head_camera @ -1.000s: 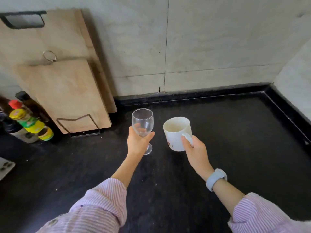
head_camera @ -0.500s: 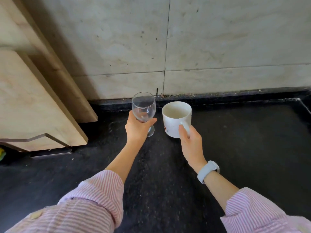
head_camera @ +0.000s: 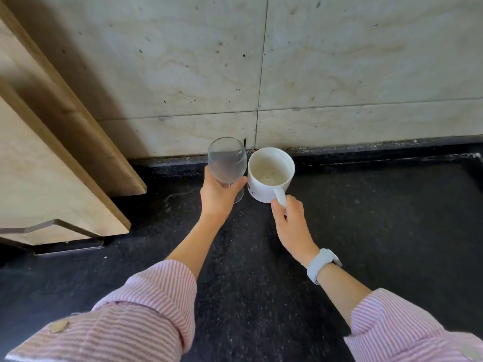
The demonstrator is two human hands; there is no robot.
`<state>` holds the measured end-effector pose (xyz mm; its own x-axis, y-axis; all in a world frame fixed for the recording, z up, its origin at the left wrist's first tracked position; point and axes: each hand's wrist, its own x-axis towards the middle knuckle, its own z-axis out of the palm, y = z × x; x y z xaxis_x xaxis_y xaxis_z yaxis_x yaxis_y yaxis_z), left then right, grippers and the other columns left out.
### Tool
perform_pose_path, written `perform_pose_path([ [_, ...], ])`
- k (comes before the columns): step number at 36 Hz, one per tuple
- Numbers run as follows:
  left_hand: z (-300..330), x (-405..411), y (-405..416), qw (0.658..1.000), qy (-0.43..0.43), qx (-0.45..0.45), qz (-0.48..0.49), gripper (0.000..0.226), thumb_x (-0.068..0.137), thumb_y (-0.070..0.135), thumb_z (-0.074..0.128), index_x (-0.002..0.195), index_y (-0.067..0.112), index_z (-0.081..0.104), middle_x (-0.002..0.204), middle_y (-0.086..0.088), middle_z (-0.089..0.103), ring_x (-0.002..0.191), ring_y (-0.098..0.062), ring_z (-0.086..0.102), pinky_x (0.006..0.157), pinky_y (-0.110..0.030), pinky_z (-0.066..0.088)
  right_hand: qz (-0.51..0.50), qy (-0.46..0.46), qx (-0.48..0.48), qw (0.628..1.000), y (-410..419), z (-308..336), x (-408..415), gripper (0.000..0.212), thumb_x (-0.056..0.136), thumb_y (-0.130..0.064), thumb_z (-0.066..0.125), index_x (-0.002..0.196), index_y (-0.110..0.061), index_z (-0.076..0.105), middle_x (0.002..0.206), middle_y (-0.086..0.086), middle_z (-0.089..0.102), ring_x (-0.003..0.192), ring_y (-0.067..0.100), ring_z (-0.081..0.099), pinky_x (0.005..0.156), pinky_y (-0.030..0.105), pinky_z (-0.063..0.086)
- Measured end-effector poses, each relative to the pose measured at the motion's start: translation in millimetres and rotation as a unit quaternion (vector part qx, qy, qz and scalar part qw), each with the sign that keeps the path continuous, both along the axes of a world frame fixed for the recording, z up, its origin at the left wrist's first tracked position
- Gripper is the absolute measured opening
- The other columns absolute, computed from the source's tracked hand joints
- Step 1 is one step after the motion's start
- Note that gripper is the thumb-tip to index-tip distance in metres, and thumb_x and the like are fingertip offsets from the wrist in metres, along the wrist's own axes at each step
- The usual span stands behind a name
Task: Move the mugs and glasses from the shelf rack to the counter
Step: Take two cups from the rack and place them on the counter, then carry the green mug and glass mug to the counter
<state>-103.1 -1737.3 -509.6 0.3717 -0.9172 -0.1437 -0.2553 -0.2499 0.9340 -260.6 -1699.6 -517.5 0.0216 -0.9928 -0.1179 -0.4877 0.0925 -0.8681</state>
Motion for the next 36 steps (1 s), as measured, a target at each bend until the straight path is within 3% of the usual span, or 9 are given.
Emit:
perform_pose_path([
  [2,0,-1,1,1.000,-0.009,0.002,0.003,0.053,0.071,0.032,0.076,0.112,0.023,0.045,0.076,0.023,0.062,0.072,0.008,0.059,0.057,-0.006,0.043,0.001,0.026,-0.006,1.000,0,1,0,0.021,0.096,-0.026,0.041,0.075,-0.021,0.036,0.078,-0.009,0.035,0.072,0.007,0.036,0.061,0.016,0.029],
  [5,0,-2,8,0.999,-0.030,0.018,-0.002,0.058,0.073,0.030,0.076,0.120,0.020,0.044,0.102,0.013,0.059,0.091,-0.005,0.056,0.074,-0.015,0.041,0.005,0.066,-0.005,0.998,0,4,-1,0.015,0.095,-0.029,0.043,0.090,-0.015,0.041,0.094,-0.001,0.042,0.085,0.012,0.042,0.070,0.020,0.036],
  [8,2,1,22,0.997,-0.072,0.013,-0.013,0.052,0.075,0.026,0.073,0.120,0.024,0.045,0.115,0.010,0.055,0.105,-0.011,0.051,0.081,-0.008,0.042,0.000,0.081,-0.003,0.997,5,10,-5,0.026,0.092,-0.029,0.049,0.111,-0.011,0.047,0.115,0.006,0.046,0.101,0.015,0.047,0.085,0.027,0.042],
  [11,8,8,42,0.987,-0.148,0.049,-0.027,0.069,0.081,0.033,0.067,0.139,0.018,0.032,0.143,-0.005,0.040,0.130,-0.023,0.038,0.105,-0.037,0.038,-0.034,0.102,-0.040,0.993,13,20,-7,0.041,0.091,-0.026,0.051,0.128,-0.013,0.040,0.132,0.009,0.043,0.120,0.020,0.043,0.095,0.029,0.037],
  [14,21,18,68,0.971,-0.232,0.052,-0.037,0.067,0.085,0.034,0.062,0.141,0.018,0.028,0.148,-0.006,0.034,0.136,-0.025,0.031,0.110,-0.047,0.031,-0.036,0.154,-0.106,0.982,25,35,-5,0.046,0.090,-0.020,0.052,0.133,-0.012,0.037,0.137,0.011,0.042,0.128,0.026,0.038,0.102,0.035,0.036],
  [18,44,40,111,0.939,-0.337,0.054,-0.045,0.063,0.088,0.037,0.056,0.142,0.020,0.029,0.152,-0.005,0.028,0.139,-0.026,0.027,0.115,-0.049,0.020,0.060,0.241,-0.187,0.950,42,58,10,0.040,0.087,-0.018,0.053,0.125,-0.007,0.048,0.137,0.018,0.044,0.129,0.035,0.038,0.104,0.049,0.036],
  [21,65,66,150,0.918,-0.390,0.062,-0.042,0.060,0.090,0.039,0.052,0.142,0.021,0.028,0.152,-0.004,0.027,0.139,-0.025,0.025,0.116,-0.048,0.014,0.155,0.269,-0.171,0.935,60,78,37,0.042,0.091,-0.027,0.046,0.130,-0.012,0.047,0.145,0.011,0.040,0.138,0.032,0.027,0.111,0.054,0.023],
  [26,106,117,227,0.885,-0.456,0.093,0.003,0.056,0.090,0.037,0.050,0.140,0.017,0.034,0.149,-0.003,0.035,0.139,-0.023,0.027,0.116,-0.049,0.014,0.314,0.257,-0.144,0.903,107,108,99,0.045,0.094,-0.033,0.036,0.137,-0.018,0.038,0.149,0.000,0.035,0.142,0.021,0.016,0.115,0.053,0.012],
  [36,172,196,495,0.838,-0.472,0.155,0.225,0.051,0.090,0.039,0.047,0.137,0.021,0.038,0.142,-0.001,0.042,0.131,-0.022,0.036,0.109,-0.041,0.025,0.514,0.176,-0.243,0.804,302,169,228,0.042,0.095,-0.030,0.036,0.135,-0.020,0.041,0.144,-0.001,0.042,0.137,0.018,0.027,0.114,0.040,0.020],
])
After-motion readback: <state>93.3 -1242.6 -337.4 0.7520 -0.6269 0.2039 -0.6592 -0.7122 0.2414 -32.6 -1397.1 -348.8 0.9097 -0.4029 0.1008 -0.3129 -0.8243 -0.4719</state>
